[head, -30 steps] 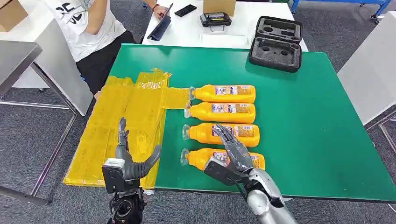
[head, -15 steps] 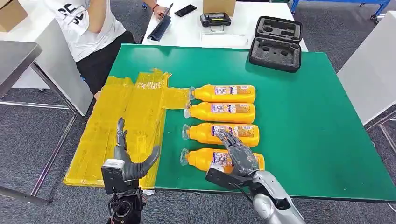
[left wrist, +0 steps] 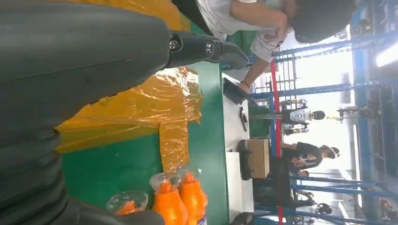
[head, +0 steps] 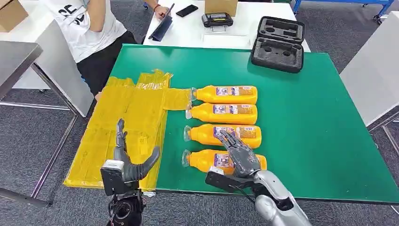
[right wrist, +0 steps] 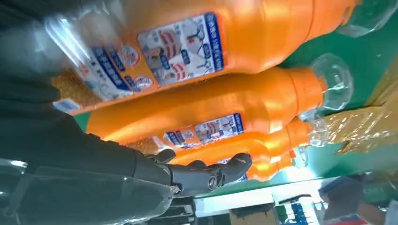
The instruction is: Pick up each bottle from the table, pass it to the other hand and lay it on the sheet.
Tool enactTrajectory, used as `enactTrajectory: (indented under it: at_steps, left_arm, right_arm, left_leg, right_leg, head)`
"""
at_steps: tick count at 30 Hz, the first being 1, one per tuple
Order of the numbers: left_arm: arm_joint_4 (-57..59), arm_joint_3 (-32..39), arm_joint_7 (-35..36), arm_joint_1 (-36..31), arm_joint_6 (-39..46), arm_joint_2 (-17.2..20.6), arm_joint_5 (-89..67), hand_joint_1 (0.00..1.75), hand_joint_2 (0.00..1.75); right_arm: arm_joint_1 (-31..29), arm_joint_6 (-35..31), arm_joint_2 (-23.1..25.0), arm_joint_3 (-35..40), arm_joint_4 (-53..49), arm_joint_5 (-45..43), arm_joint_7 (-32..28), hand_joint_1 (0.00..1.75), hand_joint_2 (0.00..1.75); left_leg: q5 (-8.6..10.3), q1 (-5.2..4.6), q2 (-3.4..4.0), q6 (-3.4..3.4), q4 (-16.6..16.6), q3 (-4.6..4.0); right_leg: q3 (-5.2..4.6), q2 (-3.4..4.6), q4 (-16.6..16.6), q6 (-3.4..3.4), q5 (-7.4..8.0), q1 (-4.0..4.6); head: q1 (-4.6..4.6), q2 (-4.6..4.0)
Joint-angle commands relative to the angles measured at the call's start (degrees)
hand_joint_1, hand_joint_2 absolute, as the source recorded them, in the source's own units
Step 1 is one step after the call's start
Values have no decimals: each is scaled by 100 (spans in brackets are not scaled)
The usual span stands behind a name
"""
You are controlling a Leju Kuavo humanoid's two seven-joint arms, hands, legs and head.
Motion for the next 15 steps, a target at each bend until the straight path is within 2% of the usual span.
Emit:
enactTrajectory:
  at_steps: [1, 6, 15]
  left_arm:
    - [-142, 337, 11, 153, 110, 114, 22, 0, 175]
    - [-91, 360, 48, 181, 84, 125, 54, 0, 175]
    - [-58, 337, 56, 157, 86, 130, 57, 0, 175]
  right_arm:
    - [-206, 46, -395, 286, 152, 135, 38, 0, 175]
    - [-165, 212, -540, 355, 71, 127, 44, 0, 175]
    - [-42, 236, -625, 327, -104, 176, 154, 0, 175]
  left_leg:
    - [-7, 0, 8, -4, -4, 16]
    - [-16, 1, 6, -7, -5, 38]
    - [-10, 2, 3, -3, -4, 17]
  right_leg:
    - [14, 8, -4, -5, -4, 1]
    - [35, 7, -5, -10, -13, 1]
    - [16, 4, -4, -6, -6, 2]
  head:
    - [-2, 0]
    - [0, 0]
    - [0, 0]
